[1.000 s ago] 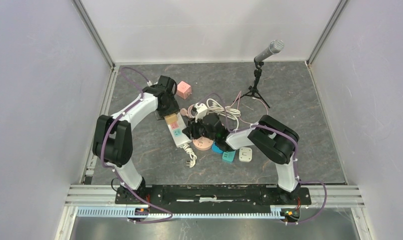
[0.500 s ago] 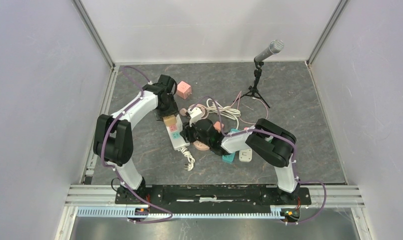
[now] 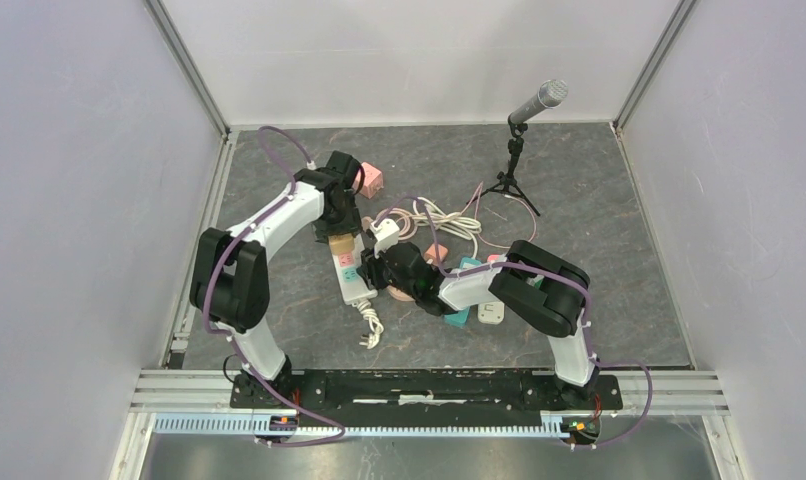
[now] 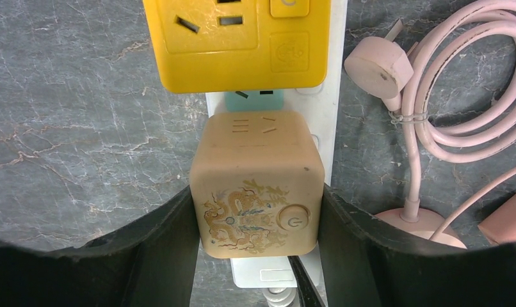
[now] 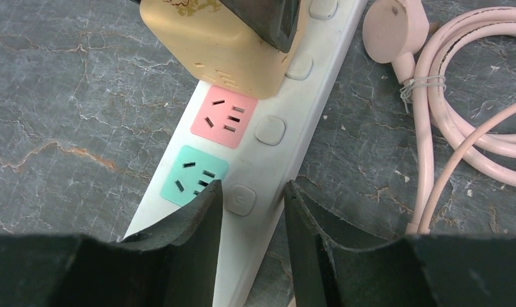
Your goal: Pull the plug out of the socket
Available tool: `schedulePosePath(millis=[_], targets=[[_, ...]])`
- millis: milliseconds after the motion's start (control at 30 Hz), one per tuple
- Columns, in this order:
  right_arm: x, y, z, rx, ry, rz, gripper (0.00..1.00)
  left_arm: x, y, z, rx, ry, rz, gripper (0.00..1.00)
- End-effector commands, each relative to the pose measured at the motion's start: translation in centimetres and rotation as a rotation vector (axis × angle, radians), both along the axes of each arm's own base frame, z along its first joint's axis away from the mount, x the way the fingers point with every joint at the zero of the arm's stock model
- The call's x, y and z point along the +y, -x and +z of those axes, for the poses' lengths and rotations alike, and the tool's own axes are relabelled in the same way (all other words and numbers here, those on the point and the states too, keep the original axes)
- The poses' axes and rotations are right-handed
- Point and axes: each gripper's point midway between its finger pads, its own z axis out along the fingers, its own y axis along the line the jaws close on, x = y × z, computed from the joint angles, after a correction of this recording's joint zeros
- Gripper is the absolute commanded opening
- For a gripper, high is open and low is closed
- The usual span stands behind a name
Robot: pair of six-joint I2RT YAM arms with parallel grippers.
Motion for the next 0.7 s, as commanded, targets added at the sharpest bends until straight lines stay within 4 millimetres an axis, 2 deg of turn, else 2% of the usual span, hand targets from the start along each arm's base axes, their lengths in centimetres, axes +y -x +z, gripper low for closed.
schedulePosePath(millis=[0, 300, 533, 667], targets=[[-2.3, 1.0, -4.5, 0.055, 0.143, -0.020, 0.44, -0.2, -0.8, 2.7, -0.058, -0.022, -0.049, 0.35], [-2.1, 1.2, -4.6, 0.060, 0.135, -0.009, 0.45, -1.8, -0.7, 4.3, -0.041, 0.126, -0.114, 0.35], [-2.1, 1.2, -4.7, 0.060, 0.135, -0.008, 0.45, -0.7, -0.3, 4.1, -0.052, 0.078, -0.083, 0.35], [-2.2, 1.2, -4.6, 0.059, 0.129, -0.013, 0.44, -0.9, -0.2, 6.1, -0.098, 0.120, -0.091, 0.35]])
